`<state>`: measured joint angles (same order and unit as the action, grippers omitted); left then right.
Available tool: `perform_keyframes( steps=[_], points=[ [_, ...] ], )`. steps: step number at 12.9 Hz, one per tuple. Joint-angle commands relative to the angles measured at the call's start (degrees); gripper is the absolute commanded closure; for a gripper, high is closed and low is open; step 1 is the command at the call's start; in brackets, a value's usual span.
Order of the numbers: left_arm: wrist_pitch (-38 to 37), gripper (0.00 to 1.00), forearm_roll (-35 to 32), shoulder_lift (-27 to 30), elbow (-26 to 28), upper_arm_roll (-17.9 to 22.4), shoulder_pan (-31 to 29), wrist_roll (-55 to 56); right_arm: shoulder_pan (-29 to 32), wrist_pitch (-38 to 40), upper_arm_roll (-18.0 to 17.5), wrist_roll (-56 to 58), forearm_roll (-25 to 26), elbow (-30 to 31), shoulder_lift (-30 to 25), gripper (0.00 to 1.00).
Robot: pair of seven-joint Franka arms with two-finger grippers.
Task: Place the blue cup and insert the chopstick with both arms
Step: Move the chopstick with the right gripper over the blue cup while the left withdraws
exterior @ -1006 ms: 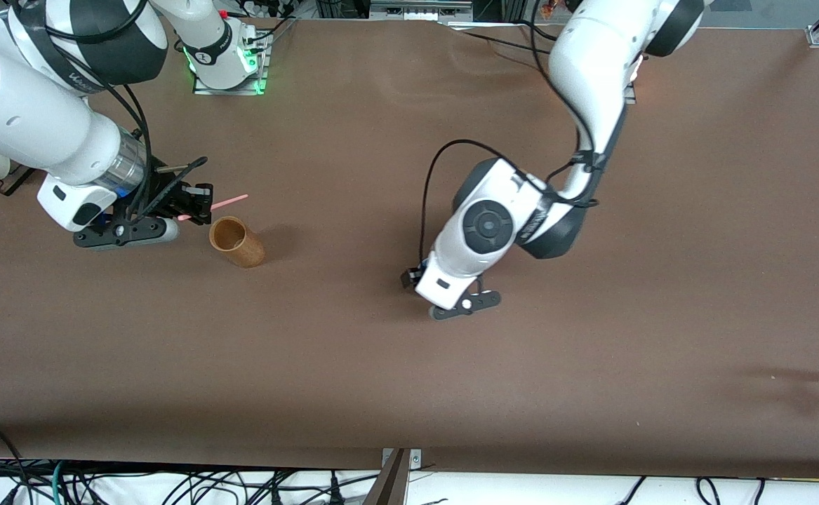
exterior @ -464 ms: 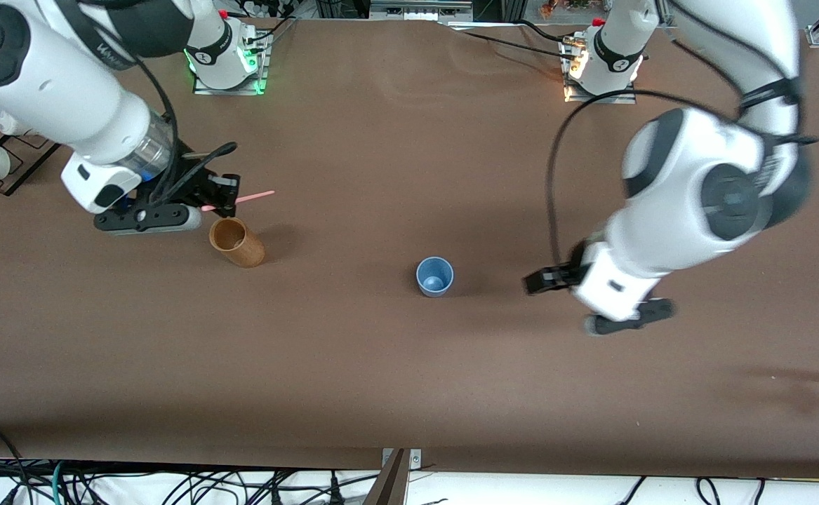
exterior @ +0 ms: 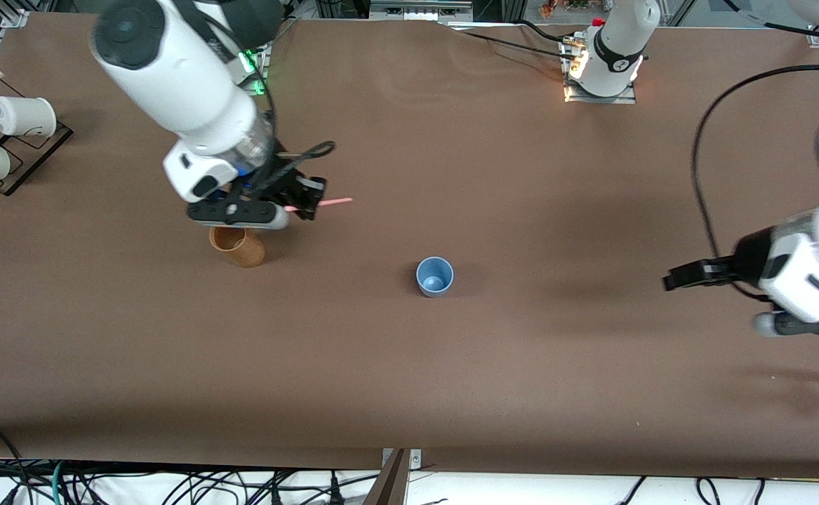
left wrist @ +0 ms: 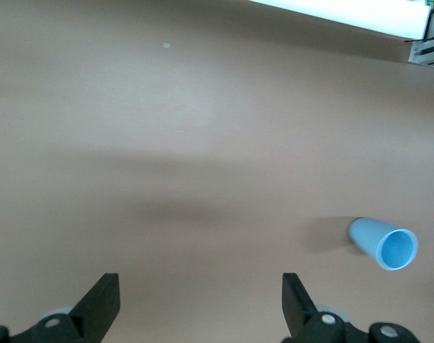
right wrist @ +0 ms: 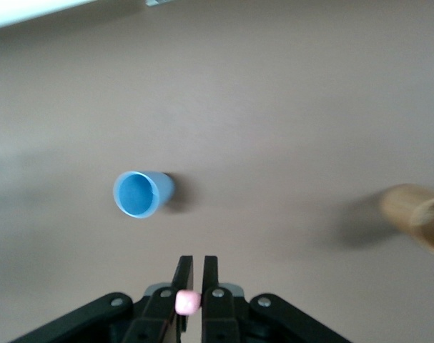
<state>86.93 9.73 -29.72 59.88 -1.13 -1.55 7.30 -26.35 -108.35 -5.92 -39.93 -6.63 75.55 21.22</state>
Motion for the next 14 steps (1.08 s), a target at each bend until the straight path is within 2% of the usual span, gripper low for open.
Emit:
perform_keyframes(
  steps=[1,3,4,7,8,10,11,14],
  points=[
    [-1.6,0.00,-3.5,5.9,4.0,2.6,-1.5,-3.8,-2.4,-4.2,0.1,-5.9,-0.3,-4.7,5.1,1.00],
    [-1.3,0.00,-9.2,7.3,5.4,2.5,-1.4,-5.7,-3.5,-8.6,0.2,-8.1,-0.2,-4.7,7.3,1.00],
    [-1.1,0.00,-9.8,7.4,5.5,2.4,-1.4,-5.9,-4.1,-10.7,0.2,-8.3,-0.1,-4.7,8.5,1.00],
    [1.2,0.00,-9.9,9.6,8.7,2.0,-1.1,-10.1,-5.6,-16.6,0.5,-9.6,1.0,-4.7,11.8,1.00],
    [3.2,0.00,-9.3,11.2,11.0,2.0,-1.4,-11.0,-6.0,-17.3,0.5,-10.2,2.0,-4.7,12.5,1.00],
    [3.9,0.00,-9.3,16.0,11.4,2.0,-1.3,-10.7,-7.2,-18.0,0.5,-12.1,4.9,-4.7,14.0,1.00],
    [3.6,0.00,-9.4,16.6,12.4,2.0,-1.4,-10.4,-7.7,-18.6,0.5,-12.9,6.4,-4.7,14.9,1.00],
    [1.9,0.00,-8.8,22.7,19.1,1.8,-0.9,-10.5,-7.9,-20.2,0.5,-13.0,7.2,-4.7,16.0,1.00]
  ],
)
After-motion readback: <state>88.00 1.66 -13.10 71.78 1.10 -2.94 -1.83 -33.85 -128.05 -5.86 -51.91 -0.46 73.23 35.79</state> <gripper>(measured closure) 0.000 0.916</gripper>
